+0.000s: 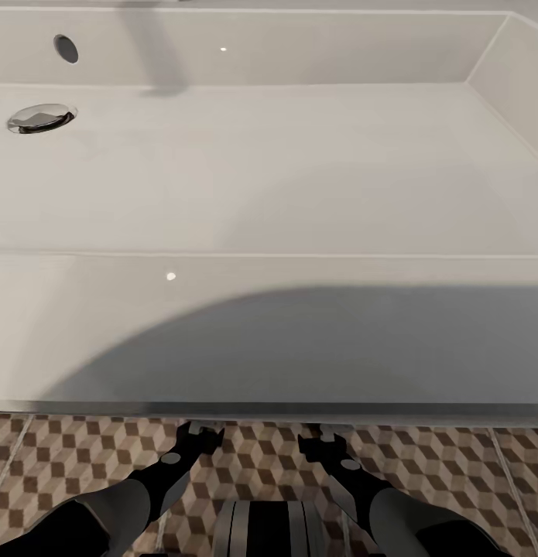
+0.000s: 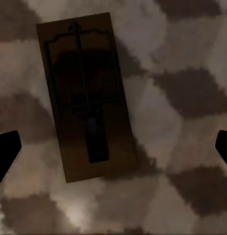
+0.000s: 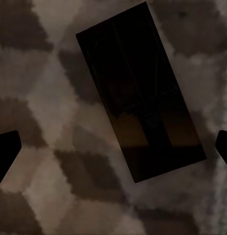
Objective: Take the four mousetraps from the cabinet in the bathroom and place them on the bathroom floor. Make sure all four end up on the same floor surface, and ensure that at least two of them are either under or directly next to the same bathroom sink.
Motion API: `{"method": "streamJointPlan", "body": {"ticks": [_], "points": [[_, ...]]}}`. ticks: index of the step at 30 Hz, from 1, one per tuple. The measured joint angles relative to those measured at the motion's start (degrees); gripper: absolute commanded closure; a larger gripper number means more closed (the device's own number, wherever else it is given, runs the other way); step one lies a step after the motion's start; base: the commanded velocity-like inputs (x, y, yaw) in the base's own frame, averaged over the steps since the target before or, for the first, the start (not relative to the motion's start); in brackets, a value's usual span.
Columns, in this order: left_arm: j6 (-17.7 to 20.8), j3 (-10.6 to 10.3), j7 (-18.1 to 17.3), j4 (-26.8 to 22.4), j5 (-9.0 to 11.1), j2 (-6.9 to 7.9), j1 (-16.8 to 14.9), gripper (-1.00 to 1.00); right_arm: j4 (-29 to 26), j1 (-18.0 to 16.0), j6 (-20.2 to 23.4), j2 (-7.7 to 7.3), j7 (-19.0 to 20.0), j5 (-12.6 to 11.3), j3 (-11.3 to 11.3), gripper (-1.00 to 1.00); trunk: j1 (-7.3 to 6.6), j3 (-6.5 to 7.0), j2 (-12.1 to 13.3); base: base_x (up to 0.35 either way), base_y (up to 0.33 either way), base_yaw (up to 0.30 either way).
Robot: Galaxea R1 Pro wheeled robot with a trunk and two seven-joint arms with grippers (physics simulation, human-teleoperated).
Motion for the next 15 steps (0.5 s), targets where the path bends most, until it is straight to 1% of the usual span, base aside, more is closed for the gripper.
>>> {"method": "streamJointPlan", "body": {"ticks": [9,12,15], "points": [[-5.66,-0.04,0.01,-0.01,-0.01,-0.03,0.00,-1.00,-0.09,0.00,-0.15,0.00,0.00,0.08,0.00,-1.00,0.00,0.00,0.00,-0.011,-0.003,0.000],[-6.60,0.06,0.03,0.02,-0.01,-0.18,0.00,-1.00,-0.11,0.00,-0.32,0.00,0.01,0.09,0.00,-1.00,0.02,0.00,0.00,-0.175,-0.057,0.000],[-6.92,0.18,0.00,0.05,0.01,-0.22,0.00,-1.00,-0.16,0.00,-0.45,0.00,0.02,0.10,0.00,-1.00,0.03,0.00,0.00,-0.245,-0.044,0.000]]}}
